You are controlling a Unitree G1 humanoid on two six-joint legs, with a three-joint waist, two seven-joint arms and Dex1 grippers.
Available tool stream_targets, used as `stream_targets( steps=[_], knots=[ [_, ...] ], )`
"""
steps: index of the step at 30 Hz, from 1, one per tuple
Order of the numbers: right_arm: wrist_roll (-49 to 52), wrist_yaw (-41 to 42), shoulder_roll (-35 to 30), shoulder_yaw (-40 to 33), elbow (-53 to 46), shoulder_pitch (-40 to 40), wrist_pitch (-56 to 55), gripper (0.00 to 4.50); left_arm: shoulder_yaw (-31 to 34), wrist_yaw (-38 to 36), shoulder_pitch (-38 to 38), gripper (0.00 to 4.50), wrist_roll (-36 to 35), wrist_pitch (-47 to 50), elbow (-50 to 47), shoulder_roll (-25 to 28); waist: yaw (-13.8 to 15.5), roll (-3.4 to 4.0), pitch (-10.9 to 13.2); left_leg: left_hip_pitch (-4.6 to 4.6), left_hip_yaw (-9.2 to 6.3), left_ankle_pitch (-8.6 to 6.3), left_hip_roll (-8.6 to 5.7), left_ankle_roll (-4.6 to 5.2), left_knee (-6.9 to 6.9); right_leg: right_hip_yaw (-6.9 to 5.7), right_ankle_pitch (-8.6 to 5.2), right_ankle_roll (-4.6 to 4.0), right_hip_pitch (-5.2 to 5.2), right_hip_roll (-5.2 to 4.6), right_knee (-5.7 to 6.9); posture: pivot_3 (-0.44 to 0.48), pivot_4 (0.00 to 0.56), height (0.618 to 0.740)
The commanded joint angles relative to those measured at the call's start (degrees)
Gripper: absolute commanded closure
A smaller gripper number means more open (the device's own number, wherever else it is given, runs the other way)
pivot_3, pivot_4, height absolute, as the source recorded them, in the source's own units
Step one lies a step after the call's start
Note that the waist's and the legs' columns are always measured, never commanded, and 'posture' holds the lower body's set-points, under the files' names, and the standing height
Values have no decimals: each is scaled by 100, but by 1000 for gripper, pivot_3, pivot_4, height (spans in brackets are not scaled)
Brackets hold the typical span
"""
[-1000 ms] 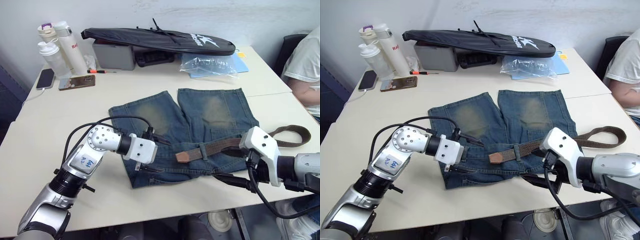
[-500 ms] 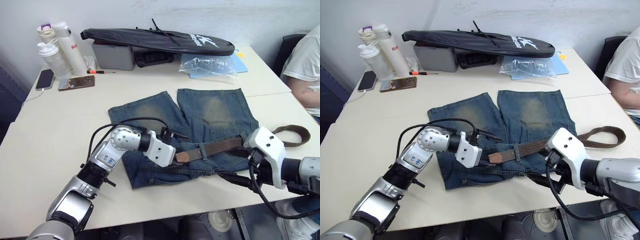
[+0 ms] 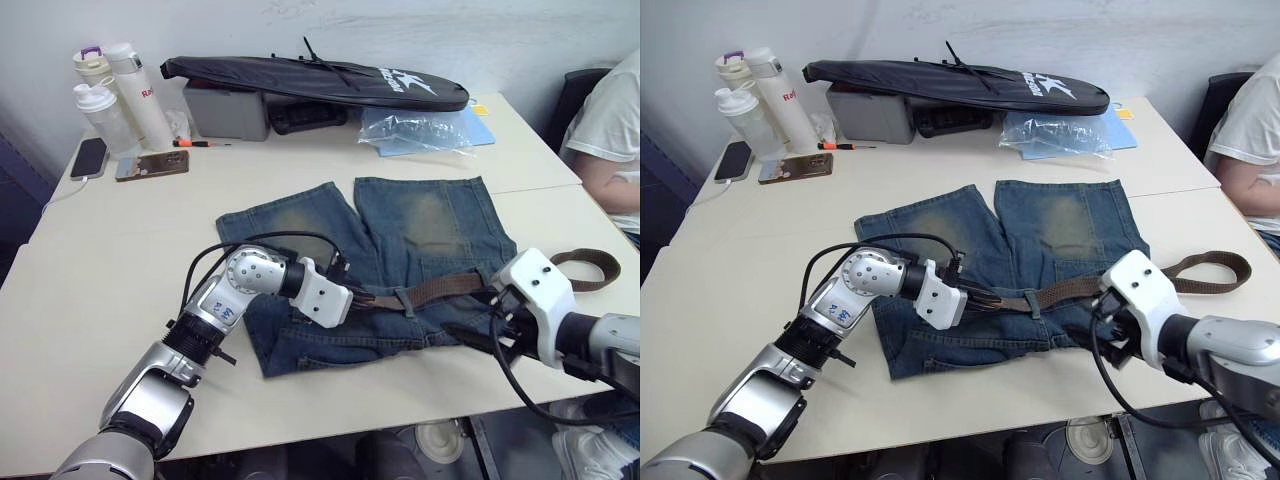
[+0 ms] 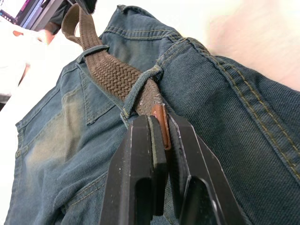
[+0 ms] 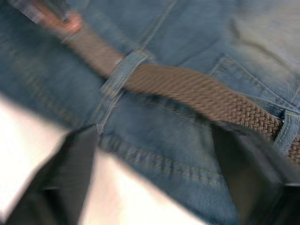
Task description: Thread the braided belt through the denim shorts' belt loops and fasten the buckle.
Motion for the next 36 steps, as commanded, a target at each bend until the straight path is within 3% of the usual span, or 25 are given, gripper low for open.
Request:
stream_targets(
  steps=[1, 5, 6, 13, 18, 25, 28, 31, 35, 36],
  knots=[
    [-356, -105, 73, 435, 242, -146, 105, 2294, 195, 31, -153, 4500, -96, -31, 11, 92, 3, 8, -1, 1, 1, 0, -1, 0, 1, 1, 0, 0, 0, 0, 3, 0, 150, 645],
    [-902, -459, 573, 858, 786, -268, 70, 4246, 185, -49, -190, 4500, -125, 12, -40, 151, 0, 8, -1, 1, 0, 0, 1, 1, 2, -1, 0, 0, -1, 1, 3, 0, 150, 645],
    [-1031, -459, 607, 939, 873, -290, 90, 4405, 171, -140, -172, 4500, -170, 23, -76, 195, 0, 9, -2, 0, 0, -1, 1, 1, 5, -1, 0, 0, -1, 1, 5, 0, 150, 645],
    [-1642, -299, 767, 1156, 1290, -173, 80, 4405, 222, -909, 113, 4500, -405, -11, -352, 1061, -19, 18, -7, -1, 3, -1, 2, 2, 5, 2, -1, -1, -19, 6, 31, 0, 150, 645],
    [-1886, -77, 811, 1212, 1437, -216, -7, 4405, 475, -961, 317, 4500, -518, -24, -283, 1594, -21, 16, -19, 6, 3, -4, 7, 8, 8, 3, -3, -6, -14, 10, 36, 0, 150, 645],
    [-2159, 225, 955, 1256, 1546, -365, -271, 4405, 703, -975, 503, 4500, -936, 524, -421, 1655, -5, 8, -31, 9, 0, -4, 4, 8, 17, 2, -3, -6, -7, 7, 45, 0, 150, 645],
    [-2174, 418, 1026, 1214, 1512, -476, -356, 4500, 743, -1104, 483, 3202, -1119, 781, -368, 1633, -15, 11, -33, 7, 1, -4, 4, 8, 16, 3, -3, -6, -11, 8, 46, 0, 150, 645],
    [-2126, 746, 876, 1065, 1277, -491, -424, 4500, 984, -1421, 480, 1927, -1747, 1602, -590, 1737, -17, 15, -36, -7, 2, -4, 4, 8, 14, 8, -3, -6, -40, 8, 65, 0, 150, 645],
    [-2160, 1487, 407, 738, 909, -344, -743, 4500, 1271, -2045, 496, 85, -2762, 3568, -1167, 2213, -27, 24, -35, -35, -3, 4, 6, 20, 12, 10, -3, -6, -76, 10, 80, 0, 150, 645],
    [-2180, 1714, 264, 627, 804, -291, -861, 4500, 1346, -2222, 417, 36, -2924, 4023, -1161, 2408, -29, 24, -33, -33, -4, 4, 6, 21, 11, 9, -3, -6, -74, 10, 79, 0, 150, 645]
  ],
)
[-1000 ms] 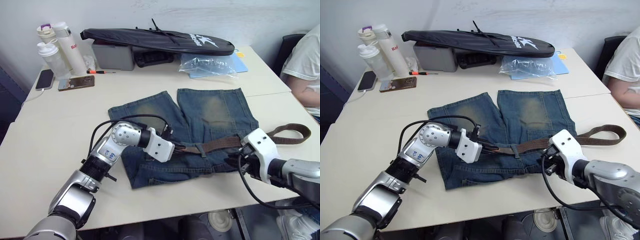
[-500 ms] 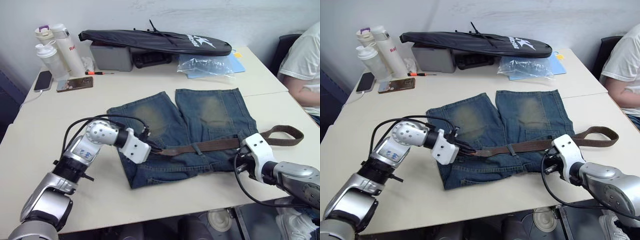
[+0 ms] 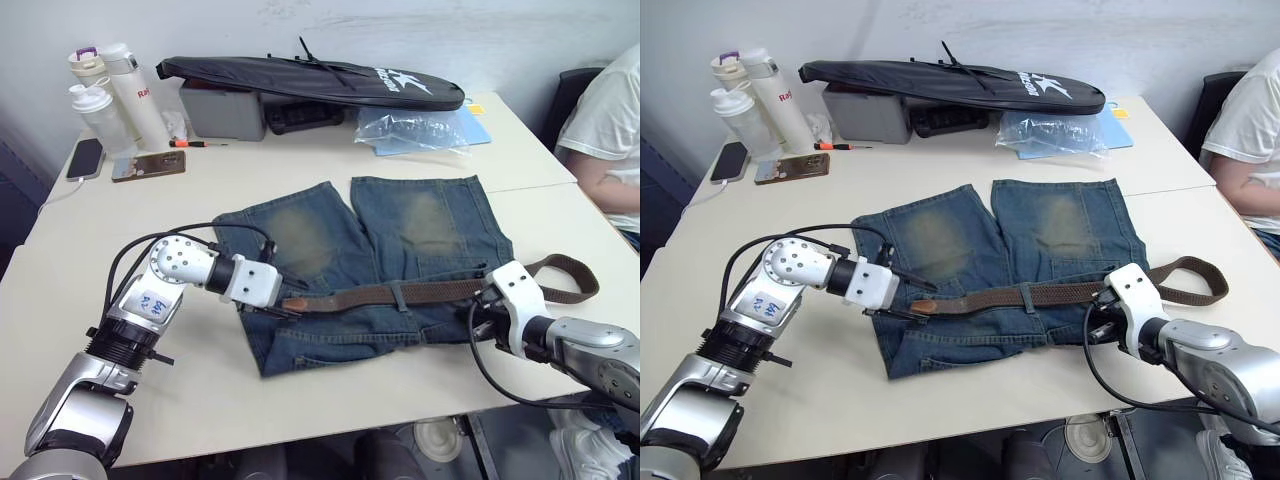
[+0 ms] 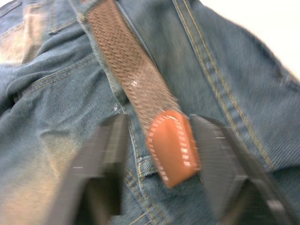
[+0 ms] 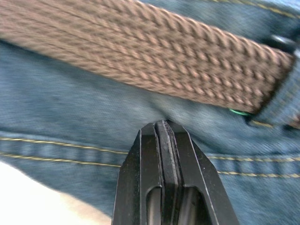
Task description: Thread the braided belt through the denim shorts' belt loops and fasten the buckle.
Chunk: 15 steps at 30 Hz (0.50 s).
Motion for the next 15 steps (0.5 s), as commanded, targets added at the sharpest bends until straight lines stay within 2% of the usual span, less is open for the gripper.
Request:
stream_targets(
  steps=[1, 5, 9, 10, 11, 13, 15],
  knots=[
    [-80, 806, -494, -526, -501, 139, -529, 4500, 389, -639, -135, 36, -825, 1681, -364, 633, -9, 0, 2, 0, 0, 0, 0, 0, 0, 0, 0, 0, -1, 0, 0, 0, 150, 645],
    [189, 1532, -809, -890, -719, 232, -659, 4500, 669, -882, -600, 36, -1037, 2410, 65, 911, -11, -10, 9, 5, 2, 4, -2, 8, -5, -9, -2, -4, 9, 3, -11, 0, 150, 645],
    [-96, 2300, -1396, -630, -965, 188, -1096, 3124, 740, -1120, -703, 0, -1261, 3118, -95, 1061, 1, -7, 8, 4, 2, 4, -5, 8, -5, -6, -2, -5, 10, -2, -15, 0, 150, 645],
    [-537, 2325, -1528, -349, -956, 178, -1470, 2602, 731, -1124, -626, 0, -1290, 3223, -232, 1088, -3, -8, 9, 5, 1, 4, -4, 8, -6, -6, -2, -5, 10, -2, -17, 0, 150, 645],
    [-862, 2343, -1612, -152, -933, 177, -1756, 1889, 727, -1119, -569, 0, -1309, 3303, -340, 1106, -7, -9, 10, 5, 0, 4, -4, 8, -9, -4, -2, -5, 9, -4, -19, 0, 150, 645],
    [-1347, 2480, -1746, 254, -815, 211, -2188, 1109, 716, -1088, -382, 0, -1366, 3470, -632, 1144, -16, -13, 11, 5, 0, 4, -2, 8, -11, -4, -2, -5, 7, -4, -22, 0, 150, 645],
    [-1655, 2590, -1747, 606, -643, 178, -2451, 1109, 741, -1020, -170, 0, -1400, 3547, -904, 1150, -27, -12, 11, 7, -1, 4, -2, 8, -14, 0, -3, -5, 5, -8, -21, 0, 150, 645]
  ],
)
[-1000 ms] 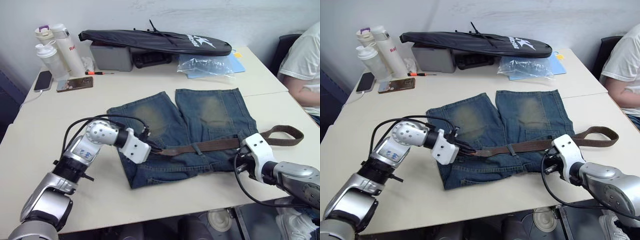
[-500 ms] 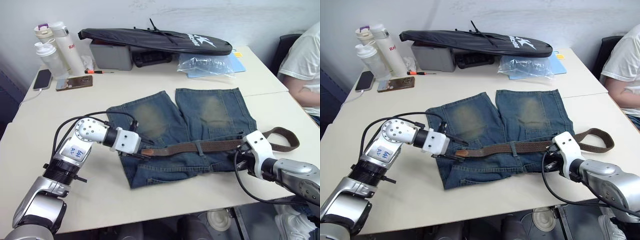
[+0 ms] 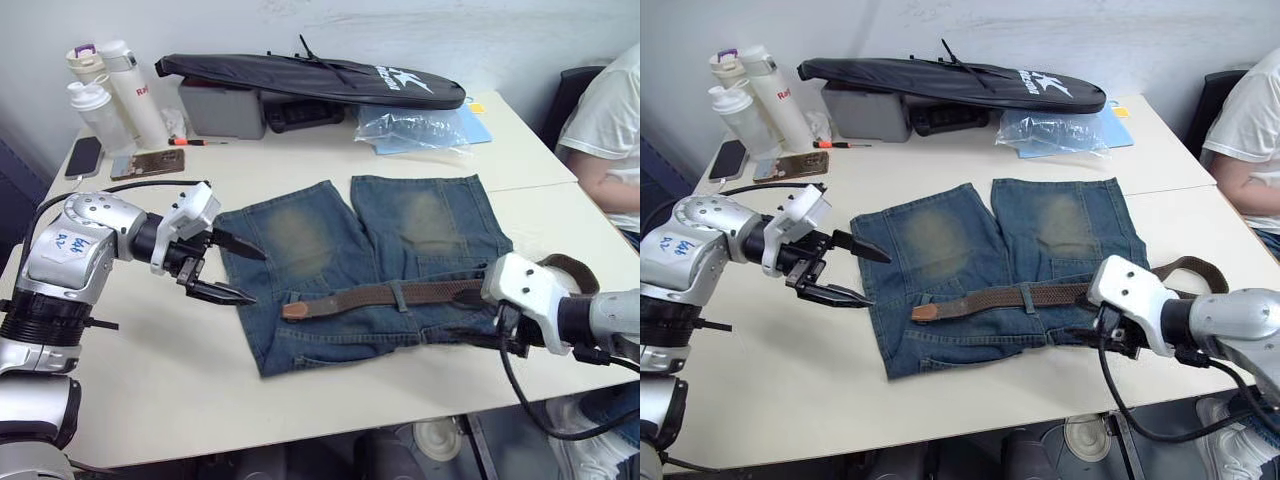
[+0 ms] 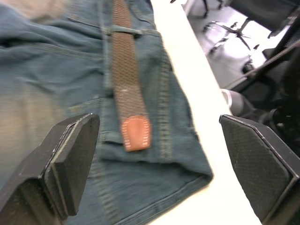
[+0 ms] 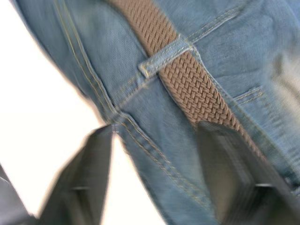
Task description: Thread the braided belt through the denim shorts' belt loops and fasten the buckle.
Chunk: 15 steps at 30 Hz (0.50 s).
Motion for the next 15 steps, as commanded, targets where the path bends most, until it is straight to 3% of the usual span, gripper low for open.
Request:
stream_targets(
  steps=[1, 12, 15],
  knots=[
    [-537, 232, -41, 453, 164, -69, -475, 1109, 204, 16, 231, 0, -203, 202, -501, 89, -5, 0, 1, 1, 0, 0, 0, 0, 1, 0, 0, 0, 0, -2, 2, 0, 150, 645],
    [-1286, 202, 333, 1308, 712, -435, -378, 1109, 441, 520, 708, 0, -220, 345, -978, -9, 8, -1, 2, 20, 0, 0, -2, -1, 4, 18, -1, -1, 3, -6, 12, 0, 150, 645],
    [-1490, 203, 348, 1369, 814, -434, -427, 1899, 382, 574, 753, 0, -169, 281, -1001, -33, 19, 0, 2, 20, 1, 0, -3, -1, 5, 22, -1, -1, 1, -6, 15, 0, 150, 645]
  ],
)
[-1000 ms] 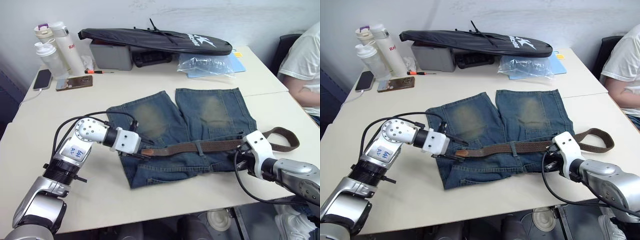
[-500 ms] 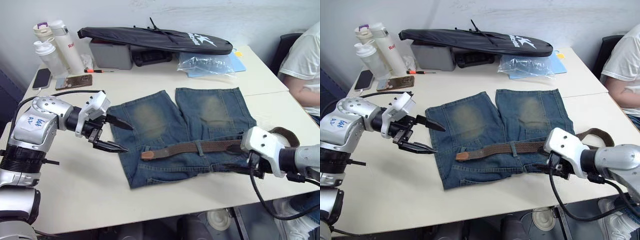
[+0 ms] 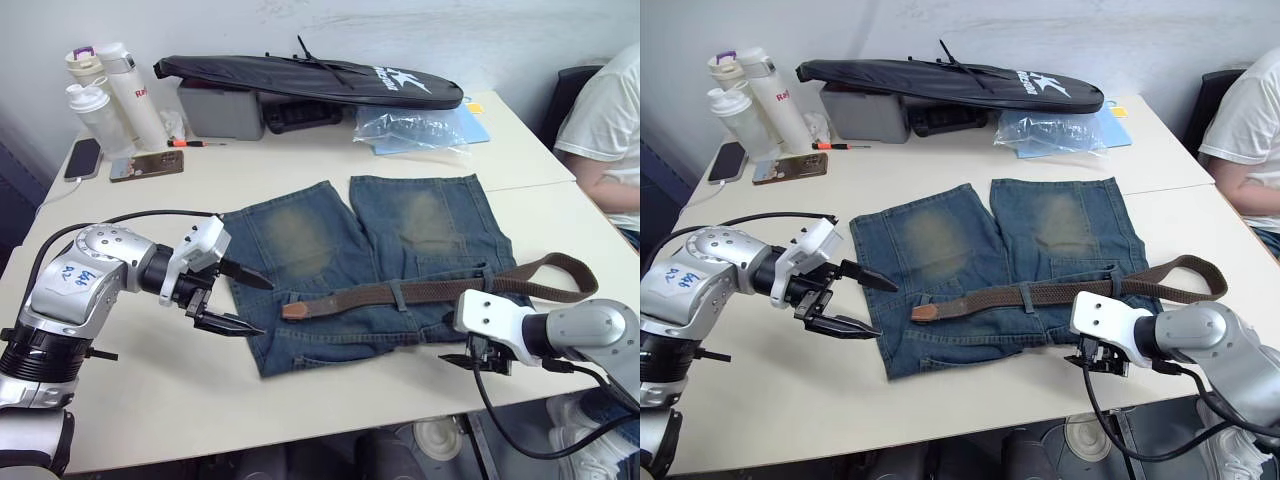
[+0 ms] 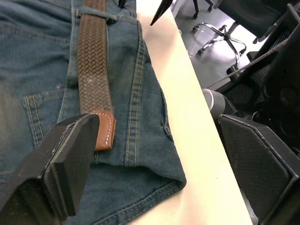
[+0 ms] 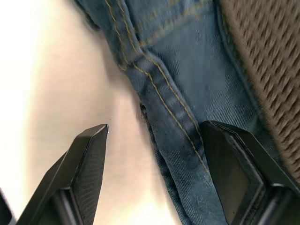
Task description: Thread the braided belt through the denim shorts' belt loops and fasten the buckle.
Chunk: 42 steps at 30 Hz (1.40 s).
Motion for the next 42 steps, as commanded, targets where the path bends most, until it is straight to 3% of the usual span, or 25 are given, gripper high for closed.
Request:
stream_targets(
  steps=[1, 2, 6, 21, 28, 32, 38, 39, 42],
  knots=[
    [-205, 45, -19, -66, 9, -52, -82, 2287, 133, 59, 26, 0, -38, -81, -203, -23, 8, 1, -1, 1, 1, 0, -1, 0, 0, 2, 0, 0, 0, 0, 0, 0, 150, 645],
    [-230, 85, -58, -136, 13, -3, -133, 2874, 120, 73, 26, 0, -41, -82, -210, -36, 10, 1, 0, 3, 2, 0, -2, 0, 0, 5, 0, 0, 0, 0, 1, 0, 150, 645],
    [-452, 284, -394, -656, 362, 420, -545, 4408, 112, 143, 5, 0, -74, -70, -205, -122, 34, 1, -1, 3, 2, -1, -4, 0, 1, 6, 0, 0, 1, 0, 5, 0, 150, 645],
    [-1097, 506, -570, -1629, 2180, 800, -2160, 4408, -92, 531, -41, 0, 176, -264, -150, -606, 24, 0, 9, 7, 29, -1, -15, -1, 18, 33, 1, 1, 5, 0, 17, 0, 150, 645],
    [-534, 578, -184, -2185, 1720, 755, -1627, 4408, -144, 576, -102, 0, 299, -363, -26, -754, 17, 0, 11, 9, 32, 3, -10, -8, 19, 42, 1, 2, -2, 7, 27, 0, 150, 645],
    [-360, 737, -107, -2392, 1437, 916, -1236, 3192, -163, 555, -109, 0, 350, -401, 25, -799, 21, -1, 11, 10, 31, 3, -8, -9, 20, 43, 1, 2, 0, 9, 28, 0, 150, 645],
    [44, 1548, -344, -3724, 892, 1415, -205, 303, -103, 480, -98, 0, 278, -343, 36, -772, 21, -1, 11, 10, 30, 2, -10, -8, 18, 46, 1, 3, 3, 9, 26, 0, 150, 645],
    [81, 1586, -353, -3895, 801, 1401, -49, 59, -97, 470, -91, 0, 274, -344, 40, -763, 19, -1, 11, 12, 30, 2, -10, -8, 18, 48, 2, 3, 5, 10, 26, 0, 150, 645],
    [615, 1448, -134, -4121, 463, 1070, 660, 59, -98, 478, -81, 0, 273, -339, 32, -773, 8, -10, 15, 21, 30, 2, -7, -8, 18, 49, 2, 3, 12, 14, 26, 0, 150, 645]
  ],
)
